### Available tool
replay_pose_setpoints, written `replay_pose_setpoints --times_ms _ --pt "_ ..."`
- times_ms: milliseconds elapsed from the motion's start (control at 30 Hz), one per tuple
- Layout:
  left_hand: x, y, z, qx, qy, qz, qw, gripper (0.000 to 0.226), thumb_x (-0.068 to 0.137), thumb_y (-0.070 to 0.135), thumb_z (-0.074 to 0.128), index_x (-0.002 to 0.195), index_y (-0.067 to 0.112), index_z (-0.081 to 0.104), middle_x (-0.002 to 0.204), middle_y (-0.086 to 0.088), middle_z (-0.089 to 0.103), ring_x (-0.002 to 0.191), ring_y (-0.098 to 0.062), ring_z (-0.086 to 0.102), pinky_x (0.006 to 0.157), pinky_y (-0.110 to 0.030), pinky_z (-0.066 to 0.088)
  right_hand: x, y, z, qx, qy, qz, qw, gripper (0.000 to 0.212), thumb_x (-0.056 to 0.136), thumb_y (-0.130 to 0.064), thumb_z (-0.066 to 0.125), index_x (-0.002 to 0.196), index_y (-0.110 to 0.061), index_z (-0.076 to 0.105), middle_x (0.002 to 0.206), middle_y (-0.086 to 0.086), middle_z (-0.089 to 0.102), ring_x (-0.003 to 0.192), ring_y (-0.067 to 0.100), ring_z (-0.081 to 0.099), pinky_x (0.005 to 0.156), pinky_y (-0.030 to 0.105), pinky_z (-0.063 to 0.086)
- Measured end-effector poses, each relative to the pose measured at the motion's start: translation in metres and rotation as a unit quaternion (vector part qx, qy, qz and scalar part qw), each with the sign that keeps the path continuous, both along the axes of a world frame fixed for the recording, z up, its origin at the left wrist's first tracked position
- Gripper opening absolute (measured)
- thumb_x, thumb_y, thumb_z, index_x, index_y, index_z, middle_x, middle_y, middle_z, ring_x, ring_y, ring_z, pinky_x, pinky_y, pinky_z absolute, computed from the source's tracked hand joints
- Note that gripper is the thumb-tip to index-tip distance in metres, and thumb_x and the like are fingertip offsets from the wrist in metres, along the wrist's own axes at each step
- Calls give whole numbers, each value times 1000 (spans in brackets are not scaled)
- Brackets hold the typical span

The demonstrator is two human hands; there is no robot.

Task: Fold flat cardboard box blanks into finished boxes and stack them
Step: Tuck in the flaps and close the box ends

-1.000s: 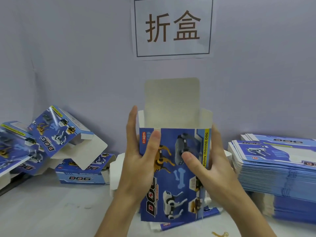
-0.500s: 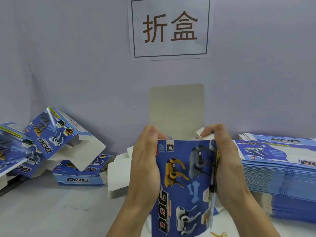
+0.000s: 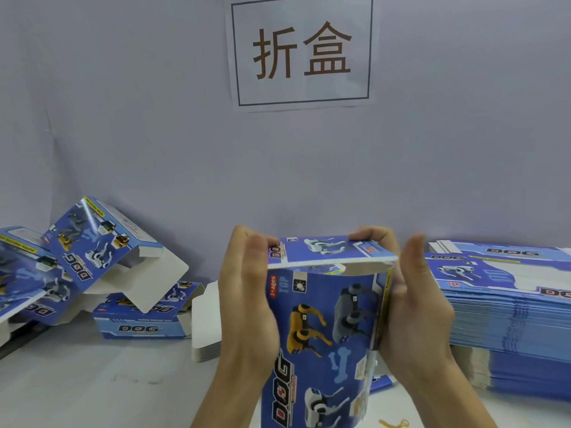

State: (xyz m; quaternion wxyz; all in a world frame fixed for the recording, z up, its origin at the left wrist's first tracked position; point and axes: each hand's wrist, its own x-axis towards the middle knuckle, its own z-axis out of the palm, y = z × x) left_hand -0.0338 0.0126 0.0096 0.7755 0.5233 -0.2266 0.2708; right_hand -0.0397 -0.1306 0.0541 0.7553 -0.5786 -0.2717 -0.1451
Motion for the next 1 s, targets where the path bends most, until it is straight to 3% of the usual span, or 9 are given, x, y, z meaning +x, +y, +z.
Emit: replay_pose_setpoints --times_ms 33,67,100,133,233,333,500,867,1000 --pt "0 1 0 27 -3 13 1000 49 72 60 58 90 14 50 76 -1 68 69 -20 72 52 -32 55 -1 1 -1 3 -6 0 1000 54 37 -52 70 77 -16 62 36 -10 55 38 -4 56 49 8 43" --pt "1 3 -1 54 -10 21 998 43 76 55 60 92 16 50 76 5 68 70 -16 73 50 -28 55 4 -1 -8 1 1 3 1000 35 56 -38 76 78 -16 61 38 -9 57 41 -5 58 50 7 42" --pt "1 5 -2 76 -15 19 997 33 81 49 61 95 21 51 79 7 69 74 -16 74 50 -27 55 6 -1 -17 11 13 -5 1000 16 78 -3 73 84 -11 60 45 -7 62 47 -5 61 53 7 44" --pt "0 7 -1 88 -14 4 996 23 85 44 61 98 26 54 86 8 70 80 -19 75 52 -28 57 8 -2 -28 26 21 -4 999 15 88 7 62 94 -6 58 60 -1 70 60 0 68 60 14 50" --pt "0 15 4 119 -18 -12 993 25 87 50 61 106 33 63 108 11 68 97 -24 74 57 -33 61 4 -4 -47 62 8 13 998 29 87 -27 59 113 -14 60 111 21 69 95 34 72 73 43 58" --pt "-1 19 7 145 -17 4 989 25 85 56 61 102 39 67 114 9 67 102 -26 72 58 -33 61 10 -8 -49 30 -17 -18 999 48 80 -55 75 115 -24 66 119 20 67 103 38 70 74 45 60" --pt "1 24 6 135 -27 5 990 32 82 48 58 107 29 65 101 5 74 91 -22 75 52 -27 59 11 -13 -49 10 -25 -21 999 66 69 -63 81 124 -29 65 116 14 70 107 36 70 80 49 60" --pt "5 28 5 138 -44 37 989 40 89 48 53 99 12 67 111 8 71 104 -15 71 61 -24 60 6 -3 -47 -3 -54 -71 996 53 72 -69 74 106 -29 68 104 9 74 97 29 74 70 43 63" --pt "0 21 1 113 -4 -45 993 34 94 49 55 107 18 63 100 -7 73 92 -29 74 61 -34 62 6 6 -43 25 -30 -113 993 47 81 -69 63 98 -25 63 78 -7 74 72 9 74 54 22 57"
